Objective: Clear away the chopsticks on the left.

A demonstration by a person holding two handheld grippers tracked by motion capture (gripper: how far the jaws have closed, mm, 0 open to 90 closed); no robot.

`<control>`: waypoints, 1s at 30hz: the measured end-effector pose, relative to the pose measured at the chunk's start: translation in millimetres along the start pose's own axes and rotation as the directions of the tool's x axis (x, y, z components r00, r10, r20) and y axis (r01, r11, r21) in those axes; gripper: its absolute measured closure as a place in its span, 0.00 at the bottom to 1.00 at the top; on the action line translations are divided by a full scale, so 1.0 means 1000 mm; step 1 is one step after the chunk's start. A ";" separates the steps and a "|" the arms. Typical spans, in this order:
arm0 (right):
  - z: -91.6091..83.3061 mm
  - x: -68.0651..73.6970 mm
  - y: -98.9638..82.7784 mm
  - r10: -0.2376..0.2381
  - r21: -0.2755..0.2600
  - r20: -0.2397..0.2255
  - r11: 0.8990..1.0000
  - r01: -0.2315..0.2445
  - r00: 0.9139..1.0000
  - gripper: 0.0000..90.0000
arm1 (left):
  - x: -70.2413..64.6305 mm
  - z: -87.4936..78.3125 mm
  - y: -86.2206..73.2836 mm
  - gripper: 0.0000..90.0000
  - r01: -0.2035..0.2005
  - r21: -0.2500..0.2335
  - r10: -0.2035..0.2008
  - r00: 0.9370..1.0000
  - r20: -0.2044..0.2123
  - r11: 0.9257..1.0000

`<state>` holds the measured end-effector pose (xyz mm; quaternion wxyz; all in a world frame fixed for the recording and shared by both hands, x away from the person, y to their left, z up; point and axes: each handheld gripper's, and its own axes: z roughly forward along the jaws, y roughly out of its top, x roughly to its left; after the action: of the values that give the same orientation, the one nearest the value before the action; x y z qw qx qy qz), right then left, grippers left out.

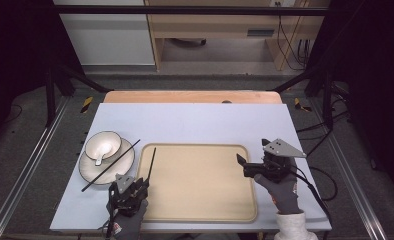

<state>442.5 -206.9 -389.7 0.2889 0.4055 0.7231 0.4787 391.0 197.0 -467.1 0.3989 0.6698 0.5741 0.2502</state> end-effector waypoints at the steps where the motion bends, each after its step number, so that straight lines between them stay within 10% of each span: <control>1: 0.000 0.000 0.000 -0.001 -0.002 0.001 1.000 0.001 1.000 0.04 | 0.001 -0.002 0.003 0.81 -0.009 -0.008 0.009 1.000 0.009 1.000; 8: -0.004 0.000 0.001 0.003 -0.011 0.002 1.000 -0.003 1.000 0.03 | 0.009 -0.013 0.028 0.63 -0.106 -0.052 0.111 0.989 0.101 0.993; 18: -0.008 -0.002 0.003 0.004 -0.023 0.007 1.000 -0.004 1.000 0.03 | 0.042 -0.023 0.036 0.34 -0.176 -0.054 0.184 0.944 0.273 0.983; 27: -0.009 -0.004 0.002 0.001 -0.016 0.013 1.000 -0.001 1.000 0.03 | 0.061 -0.031 0.033 0.28 -0.216 -0.060 0.224 0.940 0.259 0.975; 30: -0.008 -0.003 0.002 0.005 -0.014 0.012 1.000 -0.005 1.000 0.03 | 0.068 -0.032 0.033 0.28 -0.198 -0.060 0.207 0.947 0.248 0.978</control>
<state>438.6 -212.7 -384.8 0.2948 0.4081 0.7169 0.4822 399.2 270.4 -431.0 0.4523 0.7447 0.4426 0.2121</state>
